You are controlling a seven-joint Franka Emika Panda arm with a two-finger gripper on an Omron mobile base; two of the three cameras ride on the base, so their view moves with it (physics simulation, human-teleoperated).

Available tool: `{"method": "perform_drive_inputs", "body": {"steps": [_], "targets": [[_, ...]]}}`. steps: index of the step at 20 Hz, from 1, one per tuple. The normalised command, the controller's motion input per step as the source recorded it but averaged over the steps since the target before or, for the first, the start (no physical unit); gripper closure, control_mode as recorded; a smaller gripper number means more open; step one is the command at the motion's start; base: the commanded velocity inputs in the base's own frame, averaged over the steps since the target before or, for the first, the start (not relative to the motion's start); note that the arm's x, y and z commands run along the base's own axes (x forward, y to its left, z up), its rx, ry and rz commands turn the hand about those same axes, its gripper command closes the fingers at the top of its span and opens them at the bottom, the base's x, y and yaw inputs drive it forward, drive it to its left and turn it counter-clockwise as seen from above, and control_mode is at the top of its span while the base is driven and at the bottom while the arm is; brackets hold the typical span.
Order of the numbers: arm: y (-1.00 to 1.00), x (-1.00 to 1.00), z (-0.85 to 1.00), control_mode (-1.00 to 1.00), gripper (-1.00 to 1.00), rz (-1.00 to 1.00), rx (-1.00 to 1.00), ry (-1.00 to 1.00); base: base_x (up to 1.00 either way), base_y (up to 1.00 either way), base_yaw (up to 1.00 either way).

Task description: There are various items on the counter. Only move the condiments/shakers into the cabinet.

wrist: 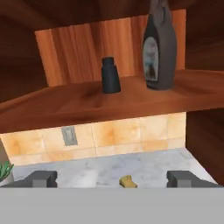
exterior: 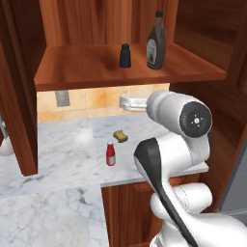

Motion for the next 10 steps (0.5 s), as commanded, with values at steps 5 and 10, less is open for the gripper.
{"method": "perform_drive_inputs", "body": {"steps": [5, 10], "targets": [[0.00, 0.11, -0.80, -1.00, -1.00, 0.01, -0.01, 0.66, 0.00, 0.00, 0.00], [0.09, 0.08, -1.00, -1.00, -1.00, 0.16, -0.01, 0.69, 0.00, 0.00, 0.00]]}}
